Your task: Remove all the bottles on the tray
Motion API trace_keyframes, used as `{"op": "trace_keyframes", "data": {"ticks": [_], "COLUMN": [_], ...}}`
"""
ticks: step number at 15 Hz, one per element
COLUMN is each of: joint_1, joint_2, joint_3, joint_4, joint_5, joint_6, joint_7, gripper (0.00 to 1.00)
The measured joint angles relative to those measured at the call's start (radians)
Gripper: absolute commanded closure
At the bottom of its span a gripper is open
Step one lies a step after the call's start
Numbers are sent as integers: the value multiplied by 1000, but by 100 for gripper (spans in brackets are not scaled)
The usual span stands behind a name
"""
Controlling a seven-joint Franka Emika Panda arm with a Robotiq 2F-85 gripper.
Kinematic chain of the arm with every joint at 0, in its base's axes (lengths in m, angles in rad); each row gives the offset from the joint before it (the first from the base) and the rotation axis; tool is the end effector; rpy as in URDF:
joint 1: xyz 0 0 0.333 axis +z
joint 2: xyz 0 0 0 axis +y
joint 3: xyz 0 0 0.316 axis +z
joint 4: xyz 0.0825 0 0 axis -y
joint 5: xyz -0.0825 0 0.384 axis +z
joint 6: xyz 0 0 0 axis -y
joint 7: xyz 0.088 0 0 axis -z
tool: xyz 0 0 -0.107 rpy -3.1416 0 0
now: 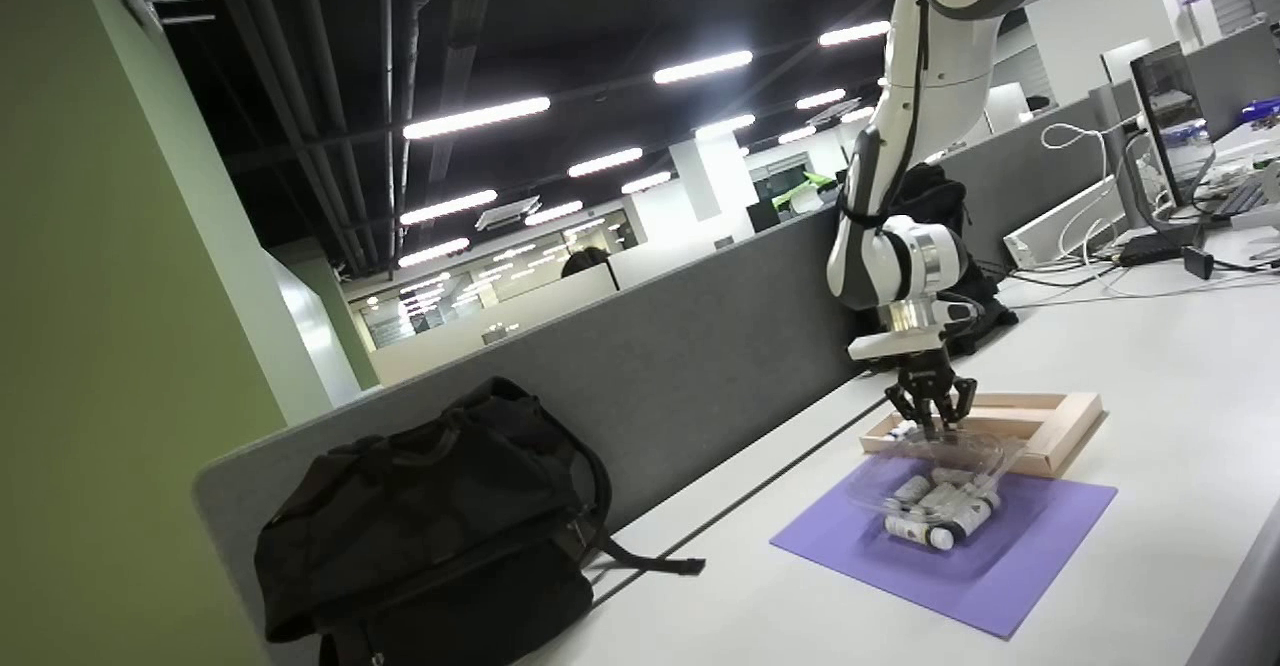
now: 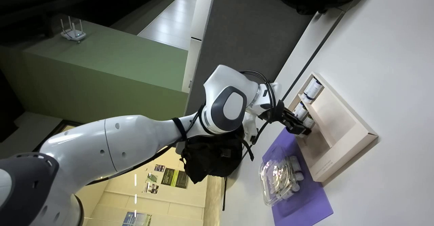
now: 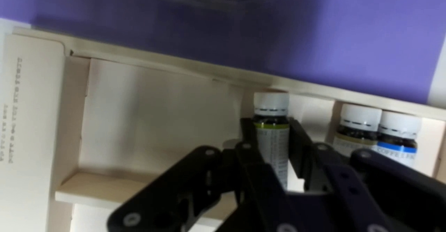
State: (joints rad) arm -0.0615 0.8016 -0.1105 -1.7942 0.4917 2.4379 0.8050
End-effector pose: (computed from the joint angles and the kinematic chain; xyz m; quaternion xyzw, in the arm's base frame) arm 0.6168 -0.1044 0.0914 -0.7749 0.6199 0.0975 0.0765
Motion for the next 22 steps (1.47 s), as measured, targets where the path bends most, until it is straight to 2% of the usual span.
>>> {"op": "trace_keyframes", "data": {"ticks": [5, 12, 18, 22], "joint_1": [2, 37, 44, 63], "joint_2": [-17, -145, -144, -90], "joint_3": [0, 9, 106, 129], "joint_4": [-1, -43, -35, 4], "joint_5": [-3, -13, 102, 144], "joint_6": [-2, -29, -32, -21], "joint_7": [0, 4, 9, 17], "gripper": [88, 88, 88, 88]}}
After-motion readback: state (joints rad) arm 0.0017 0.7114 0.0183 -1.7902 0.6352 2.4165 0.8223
